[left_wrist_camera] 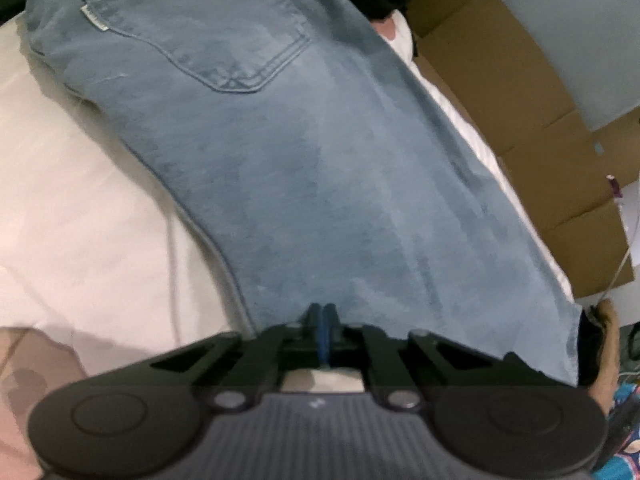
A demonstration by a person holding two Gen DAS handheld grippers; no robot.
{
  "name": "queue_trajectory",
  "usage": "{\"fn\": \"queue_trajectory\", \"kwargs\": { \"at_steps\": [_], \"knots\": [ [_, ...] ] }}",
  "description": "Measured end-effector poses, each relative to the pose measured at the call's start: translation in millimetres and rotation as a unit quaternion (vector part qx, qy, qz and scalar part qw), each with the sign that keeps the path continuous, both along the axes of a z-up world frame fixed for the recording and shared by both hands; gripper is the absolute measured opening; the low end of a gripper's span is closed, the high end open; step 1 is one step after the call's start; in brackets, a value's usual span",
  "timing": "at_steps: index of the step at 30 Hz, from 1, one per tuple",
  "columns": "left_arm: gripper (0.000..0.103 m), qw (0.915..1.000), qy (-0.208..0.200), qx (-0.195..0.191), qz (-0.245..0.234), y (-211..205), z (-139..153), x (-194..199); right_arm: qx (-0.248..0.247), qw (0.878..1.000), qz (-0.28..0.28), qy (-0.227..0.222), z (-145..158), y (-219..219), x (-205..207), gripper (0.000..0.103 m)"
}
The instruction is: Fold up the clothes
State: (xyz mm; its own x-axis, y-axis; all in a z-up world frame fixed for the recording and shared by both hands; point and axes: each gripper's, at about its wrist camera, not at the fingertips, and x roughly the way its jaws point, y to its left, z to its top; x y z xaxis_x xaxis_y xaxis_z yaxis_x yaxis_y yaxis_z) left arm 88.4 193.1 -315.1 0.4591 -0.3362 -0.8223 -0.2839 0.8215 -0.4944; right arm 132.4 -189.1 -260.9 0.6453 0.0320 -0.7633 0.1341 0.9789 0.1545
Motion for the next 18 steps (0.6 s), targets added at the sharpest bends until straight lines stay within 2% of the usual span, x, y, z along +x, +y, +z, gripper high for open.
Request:
{"fn": "queue_trajectory", "kwargs": {
  "at_steps": [4,11,13,15,18],
  "knots": [
    [0.003,0.9996,0.004,0.022,-0.015,-2.7,4.9,-3.0,-0.003,1.0,0.019,0.017,3.5,-9.4,0.3,0.035],
    [0.005,0.9991,0.029,0.03,-0.009,0.3,23.0,-13.0,-0.037,0.99,0.113,0.08,34.8,-32.2,1.0,0.035],
    [0.016,0.9987,0.03,0.041,-0.01,-0.6,31.2,-15.8,-0.023,0.989,0.118,0.091,50.3,-43.6,-5.5,0.035],
    [0.047,0.9974,0.029,0.066,-0.007,-0.6,42.4,-20.4,-0.011,0.988,0.123,0.098,68.6,-54.4,-15.1,0.035],
    [0.05,0.9964,0.018,0.083,-0.004,3.0,57.9,-25.7,-0.012,0.988,0.125,0.093,97.3,-70.6,-30.2,0.038]
  ]
}}
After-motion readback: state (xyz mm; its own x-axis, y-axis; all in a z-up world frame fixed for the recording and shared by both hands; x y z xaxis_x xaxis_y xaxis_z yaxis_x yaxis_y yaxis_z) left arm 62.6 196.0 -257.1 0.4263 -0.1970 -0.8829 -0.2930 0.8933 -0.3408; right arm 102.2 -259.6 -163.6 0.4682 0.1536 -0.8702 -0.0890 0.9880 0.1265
